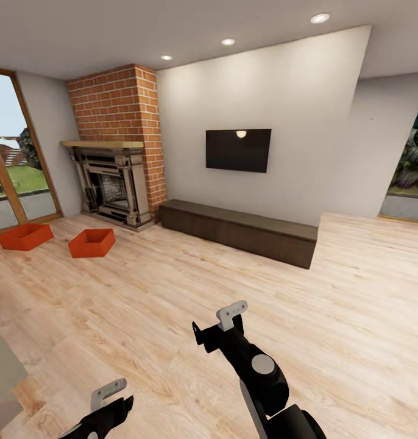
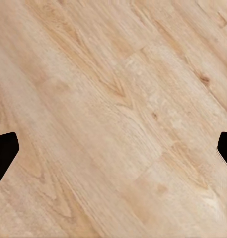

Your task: Move the two storage containers from the living room to the garage. In the garage, place one container on the floor and stack the other container on top of it (either order is fine).

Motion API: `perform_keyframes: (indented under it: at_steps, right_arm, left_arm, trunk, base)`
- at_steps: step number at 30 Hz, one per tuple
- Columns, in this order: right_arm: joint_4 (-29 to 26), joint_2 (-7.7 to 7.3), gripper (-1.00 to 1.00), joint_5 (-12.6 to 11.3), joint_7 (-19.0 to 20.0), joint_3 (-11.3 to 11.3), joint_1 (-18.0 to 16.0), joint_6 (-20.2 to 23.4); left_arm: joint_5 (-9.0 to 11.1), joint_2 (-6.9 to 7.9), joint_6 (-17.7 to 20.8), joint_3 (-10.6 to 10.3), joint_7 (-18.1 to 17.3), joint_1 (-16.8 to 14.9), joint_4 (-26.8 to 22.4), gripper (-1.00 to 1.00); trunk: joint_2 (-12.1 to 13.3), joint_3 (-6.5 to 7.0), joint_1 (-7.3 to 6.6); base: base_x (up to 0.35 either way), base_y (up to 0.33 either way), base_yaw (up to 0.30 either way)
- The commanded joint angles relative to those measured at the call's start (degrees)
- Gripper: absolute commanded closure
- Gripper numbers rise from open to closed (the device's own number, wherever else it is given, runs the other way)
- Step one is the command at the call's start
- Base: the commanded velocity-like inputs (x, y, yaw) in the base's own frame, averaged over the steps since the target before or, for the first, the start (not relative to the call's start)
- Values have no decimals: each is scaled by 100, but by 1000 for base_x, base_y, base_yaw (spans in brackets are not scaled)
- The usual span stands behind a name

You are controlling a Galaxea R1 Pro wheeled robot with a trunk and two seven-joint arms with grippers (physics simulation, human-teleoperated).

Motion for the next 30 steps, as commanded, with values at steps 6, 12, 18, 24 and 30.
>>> perform_keyframes:
  at_steps: [6, 12, 18, 24, 30]
  right_arm:
    - [0, 0, -100, 0, 0, 0, 0, 0]
    - [-3, 0, -100, 0, 0, 0, 0, 0]
    - [-3, 0, -100, 0, 0, 0, 0, 0]
    - [-4, 0, -100, 0, 0, 0, 0, 0]
    - [-1, 0, -100, 0, 0, 0, 0, 0]
  left_arm:
    - [0, -1, 0, 0, 0, 0, 0, -100]
    - [0, -1, 0, 0, 0, 0, -6, -100]
    - [0, -1, 0, 0, 0, 0, -6, -100]
    - [0, -1, 0, 0, 0, 0, -7, -100]
    - [0, -1, -1, 0, 0, 0, -7, -100]
  trunk:
    - [0, 0, 0]
    - [0, 0, 0]
    - [0, 0, 0]
    - [0, 0, 0]
    - [0, 0, 0]
  base:
    - [337, -6, 0]
    - [337, 0, 0]
    - [337, 0, 0]
    - [337, 0, 0]
    - [337, -8, 0]
